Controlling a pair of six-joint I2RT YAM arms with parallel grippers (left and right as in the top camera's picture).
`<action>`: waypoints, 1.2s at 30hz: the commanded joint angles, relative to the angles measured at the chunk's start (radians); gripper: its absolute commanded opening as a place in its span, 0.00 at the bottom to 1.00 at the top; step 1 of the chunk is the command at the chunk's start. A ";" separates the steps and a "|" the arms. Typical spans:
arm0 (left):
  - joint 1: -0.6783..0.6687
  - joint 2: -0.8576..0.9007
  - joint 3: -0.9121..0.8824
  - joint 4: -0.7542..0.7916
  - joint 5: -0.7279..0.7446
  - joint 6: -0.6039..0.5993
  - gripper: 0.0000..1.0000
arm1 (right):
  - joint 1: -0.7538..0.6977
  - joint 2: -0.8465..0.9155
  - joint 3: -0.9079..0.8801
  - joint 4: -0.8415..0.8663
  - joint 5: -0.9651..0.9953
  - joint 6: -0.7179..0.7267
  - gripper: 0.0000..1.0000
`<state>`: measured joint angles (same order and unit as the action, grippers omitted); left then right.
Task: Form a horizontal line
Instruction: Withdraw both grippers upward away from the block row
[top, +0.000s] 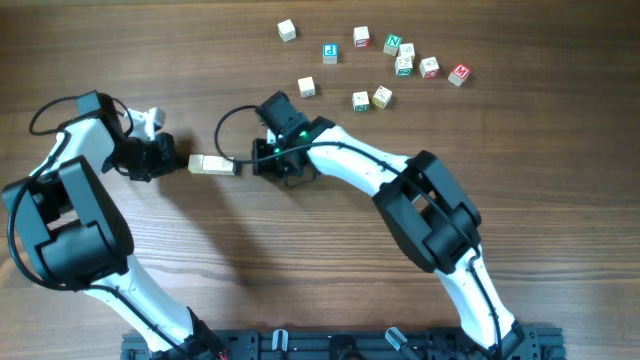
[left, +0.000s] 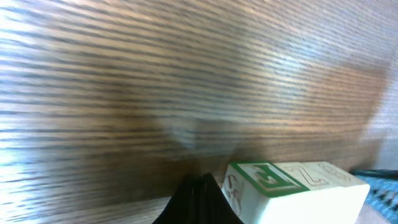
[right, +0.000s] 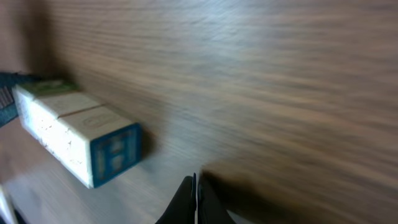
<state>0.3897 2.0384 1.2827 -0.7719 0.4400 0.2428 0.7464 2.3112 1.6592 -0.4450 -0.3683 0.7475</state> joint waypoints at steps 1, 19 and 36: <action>0.063 0.021 -0.012 0.032 -0.135 -0.059 0.04 | -0.024 -0.061 -0.008 -0.034 0.143 -0.085 0.05; -0.203 -0.092 0.122 0.137 -0.195 0.200 0.04 | -0.106 -0.093 -0.012 -0.099 0.276 -0.011 0.04; -0.208 -0.044 0.122 -0.075 -0.191 0.195 0.04 | -0.106 -0.093 -0.012 -0.103 0.272 -0.011 0.05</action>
<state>0.1841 1.9785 1.3933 -0.8356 0.2512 0.4187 0.6380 2.2456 1.6569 -0.5446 -0.1070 0.7219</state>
